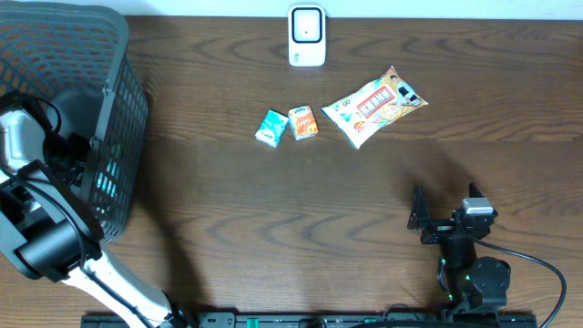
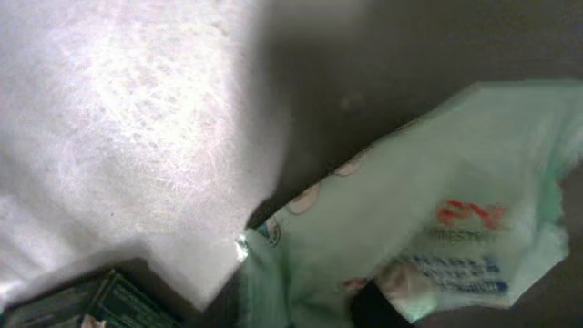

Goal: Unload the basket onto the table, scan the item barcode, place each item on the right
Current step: 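Lift the wet-wipes pack out of the basket toward the scanner, then release the wet-wipes pack on the table left of the green pack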

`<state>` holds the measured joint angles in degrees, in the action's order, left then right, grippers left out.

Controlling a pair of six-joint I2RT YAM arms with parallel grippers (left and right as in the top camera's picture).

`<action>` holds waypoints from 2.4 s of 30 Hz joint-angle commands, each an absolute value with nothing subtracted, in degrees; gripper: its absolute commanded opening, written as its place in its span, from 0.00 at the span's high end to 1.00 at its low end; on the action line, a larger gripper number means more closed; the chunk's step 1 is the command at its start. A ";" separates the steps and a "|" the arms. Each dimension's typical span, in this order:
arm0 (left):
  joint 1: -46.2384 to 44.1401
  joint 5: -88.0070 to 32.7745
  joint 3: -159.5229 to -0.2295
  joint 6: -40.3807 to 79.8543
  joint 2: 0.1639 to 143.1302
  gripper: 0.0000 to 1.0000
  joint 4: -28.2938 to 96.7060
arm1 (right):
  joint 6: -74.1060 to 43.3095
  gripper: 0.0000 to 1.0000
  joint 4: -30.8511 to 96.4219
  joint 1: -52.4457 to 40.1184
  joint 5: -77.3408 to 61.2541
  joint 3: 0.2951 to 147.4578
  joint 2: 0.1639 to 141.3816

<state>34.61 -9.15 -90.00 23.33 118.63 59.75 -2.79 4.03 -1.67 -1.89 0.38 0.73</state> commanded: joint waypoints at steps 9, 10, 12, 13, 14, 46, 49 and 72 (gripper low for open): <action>36.97 -13.06 -92.68 22.74 116.25 0.92 61.58 | -3.36 0.01 4.27 -1.06 -1.87 0.32 0.60; 37.50 -14.63 -92.95 22.74 114.50 0.93 61.41 | -3.36 0.01 4.27 -1.06 -1.87 0.32 0.60; 38.65 -17.67 -92.99 22.74 109.93 0.93 60.53 | -3.33 0.01 4.27 -1.06 -1.87 0.32 0.60; 39.11 -18.52 -92.99 22.74 107.72 0.93 60.18 | -3.33 0.01 4.27 -1.06 -1.87 0.32 0.60; 39.53 -19.00 -92.99 22.74 105.32 0.93 59.86 | -3.33 0.01 4.27 -1.06 -1.87 0.32 0.60; 7.33 -33.89 -92.97 13.15 74.89 0.93 52.31 | -3.33 0.01 4.27 -1.06 -1.87 0.32 0.60; 1.41 -26.04 -92.97 13.78 76.84 0.92 52.25 | -3.33 0.01 4.27 -1.06 -1.87 0.32 0.60; -10.22 -5.23 -92.97 31.88 110.15 0.92 43.79 | -3.33 0.01 4.27 -1.06 -1.87 0.32 0.60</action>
